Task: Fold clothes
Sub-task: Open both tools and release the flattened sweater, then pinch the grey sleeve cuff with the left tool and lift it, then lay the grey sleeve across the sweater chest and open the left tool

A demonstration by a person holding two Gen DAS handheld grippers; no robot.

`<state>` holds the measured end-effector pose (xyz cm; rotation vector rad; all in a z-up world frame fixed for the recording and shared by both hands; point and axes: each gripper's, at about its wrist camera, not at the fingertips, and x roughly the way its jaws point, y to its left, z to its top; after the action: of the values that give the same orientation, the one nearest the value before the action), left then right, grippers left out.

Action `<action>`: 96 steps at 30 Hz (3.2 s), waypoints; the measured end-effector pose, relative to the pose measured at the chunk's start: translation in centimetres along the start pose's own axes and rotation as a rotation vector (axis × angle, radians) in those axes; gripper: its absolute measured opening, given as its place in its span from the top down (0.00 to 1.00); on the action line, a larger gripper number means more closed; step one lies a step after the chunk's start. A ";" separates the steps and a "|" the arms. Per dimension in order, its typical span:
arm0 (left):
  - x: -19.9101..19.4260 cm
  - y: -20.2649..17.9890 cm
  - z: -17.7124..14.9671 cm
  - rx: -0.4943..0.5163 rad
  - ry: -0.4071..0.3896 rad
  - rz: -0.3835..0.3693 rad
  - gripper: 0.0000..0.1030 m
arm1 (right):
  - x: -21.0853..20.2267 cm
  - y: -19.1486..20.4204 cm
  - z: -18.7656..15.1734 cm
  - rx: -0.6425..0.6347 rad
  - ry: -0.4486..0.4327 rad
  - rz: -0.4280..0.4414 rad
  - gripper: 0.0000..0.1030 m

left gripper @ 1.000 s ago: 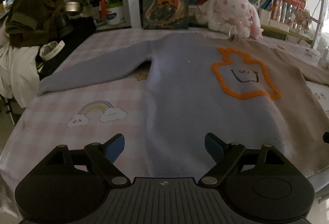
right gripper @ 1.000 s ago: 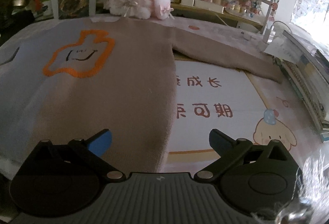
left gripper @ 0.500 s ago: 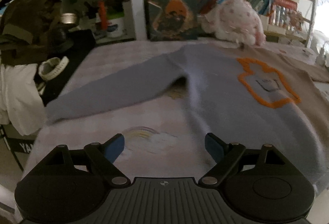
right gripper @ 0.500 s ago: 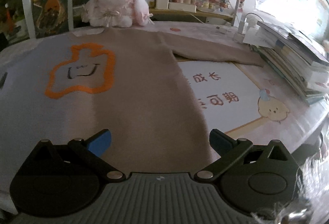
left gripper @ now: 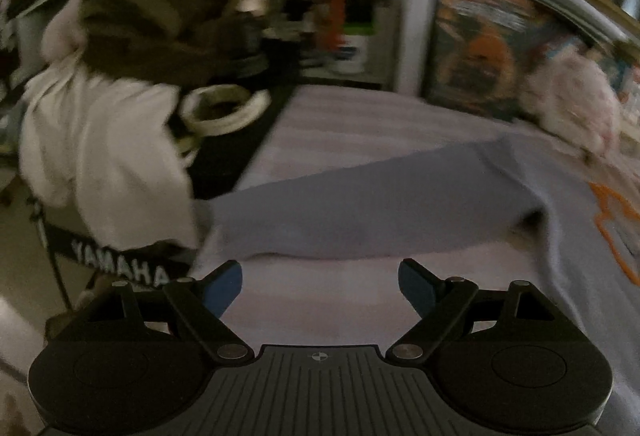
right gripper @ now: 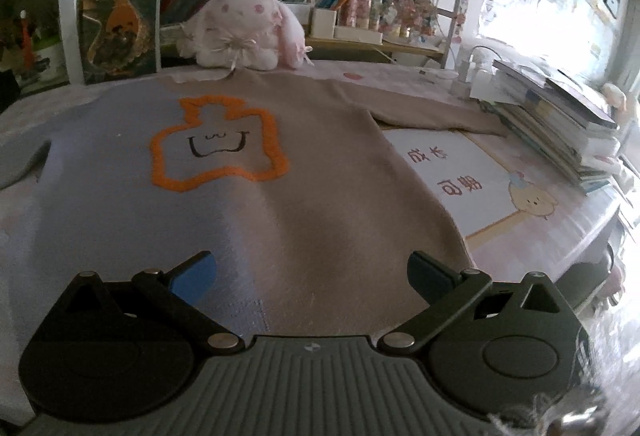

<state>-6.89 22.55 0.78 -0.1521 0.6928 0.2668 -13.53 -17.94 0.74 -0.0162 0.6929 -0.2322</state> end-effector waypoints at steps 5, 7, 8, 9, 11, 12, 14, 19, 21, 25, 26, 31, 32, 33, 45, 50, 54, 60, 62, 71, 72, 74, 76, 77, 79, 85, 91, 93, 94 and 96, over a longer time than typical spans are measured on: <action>1.1 2.5 0.4 -0.124 -0.005 -0.004 0.15 | -0.5 0.9 -0.2 0.005 0.009 -0.029 0.00; 1.5 3.3 0.5 -0.169 -0.009 -0.015 0.16 | -0.7 1.1 -0.1 0.003 0.006 -0.038 0.00; 1.7 3.7 0.5 -0.191 -0.011 -0.021 0.18 | -0.7 1.2 -0.1 0.000 0.007 -0.041 0.00; 1.9 4.1 0.6 -0.213 -0.013 -0.027 0.18 | -0.7 1.3 -0.1 -0.003 0.009 -0.044 0.00; 2.3 4.9 0.7 -0.258 -0.017 -0.039 0.23 | -0.8 1.5 -0.2 -0.009 0.012 -0.049 0.00; 2.6 5.0 0.8 -0.281 -0.009 -0.056 0.24 | -0.9 1.6 -0.2 -0.012 0.013 -0.052 0.00; 3.2 5.2 0.8 -0.327 0.011 -0.094 0.28 | -1.0 1.7 -0.1 -0.019 0.014 -0.056 0.00; 4.4 4.4 1.3 -0.370 0.022 -0.125 0.32 | -1.2 1.6 0.0 -0.027 0.020 -0.074 0.00; 4.8 3.9 1.6 -0.391 0.030 -0.151 0.32 | -1.2 1.4 0.0 -0.026 0.024 -0.083 0.00; 5.3 2.2 2.0 -0.407 0.053 -0.226 0.34 | -1.1 1.2 0.0 -0.022 0.033 -0.094 0.00; 5.5 1.8 2.0 -0.405 0.054 -0.236 0.37 | -1.2 1.2 0.0 -0.024 0.033 -0.095 0.00; 6.1 3.0 2.2 -0.482 0.053 -0.205 0.63 | -1.1 1.0 -0.2 -0.025 0.041 -0.096 0.00; 6.2 3.4 2.3 -0.512 0.057 -0.199 0.67 | -1.1 0.9 -0.3 -0.021 0.045 -0.098 0.00; 6.3 3.7 2.4 -0.534 0.060 -0.197 0.70 | -1.1 0.8 -0.3 -0.017 0.050 -0.099 0.00; 7.4 5.7 2.4 -0.737 0.092 -0.142 0.96 | -0.3 0.3 -0.1 -0.052 0.048 -0.080 0.00; 7.5 5.7 2.6 -0.757 0.076 -0.107 0.97 | 0.2 -0.5 0.2 -0.083 0.027 -0.053 0.00; 5.7 3.6 4.1 -0.669 -0.014 -0.091 0.97 | 1.0 -1.4 0.6 -0.114 0.013 -0.020 0.00; 2.0 -2.5 7.3 -0.476 -0.179 -0.112 0.97 | 3.2 -3.8 2.1 -0.188 -0.010 0.094 0.00; 0.9 -5.7 8.4 -0.393 -0.227 -0.131 0.97 | 4.0 -4.7 2.7 -0.210 -0.018 0.141 0.00; -1.0 -20.8 11.4 -0.158 -0.308 -0.213 0.97 | 7.7 -8.9 4.4 -0.302 0.005 0.364 0.00; -0.9 -22.3 11.4 -0.141 -0.307 -0.216 0.97 | 8.0 -9.3 4.4 -0.309 0.011 0.382 0.00; -0.5 -25.7 11.3 -0.094 -0.305 -0.220 0.97 | 8.6 -10.0 4.6 -0.315 0.017 0.414 0.00; 0.0 -28.7 11.3 -0.061 -0.295 -0.231 0.97 | 9.1 -10.8 4.8 -0.321 0.023 0.445 0.00; 0.1 -30.0 11.1 -0.046 -0.290 -0.237 0.97 | 9.3 -11.2 4.9 -0.324 0.026 0.460 0.00; 0.2 -32.3 10.6 -0.023 -0.277 -0.248 0.97 | 9.7 -11.9 5.1 -0.325 0.027 0.484 0.00; 1.5 -38.6 9.0 0.029 -0.231 -0.266 0.97 | 10.5 -13.5 5.4 -0.320 0.055 0.564 0.00; 3.6 -42.9 6.7 0.093 -0.153 -0.260 0.97 | 11.2 -15.0 5.5 -0.296 0.092 0.586 0.01; 4.3 -44.0 5.9 0.126 -0.123 -0.253 0.96 | 11.3 -15.5 5.5 -0.281 0.102 0.583 0.01; 5.0 -44.5 5.6 0.141 -0.084 -0.252 0.95 | 11.4 -15.7 5.5 -0.275 0.107 0.581 0.01; 6.4 -45.6 5.1 0.170 0.003 -0.249 0.84 | 11.6 -16.0 5.5 -0.265 0.115 0.580 0.01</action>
<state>14.20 -18.67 2.78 -0.0752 0.6891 -0.0313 -4.73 -36.38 -0.88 -0.0540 0.8099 0.4187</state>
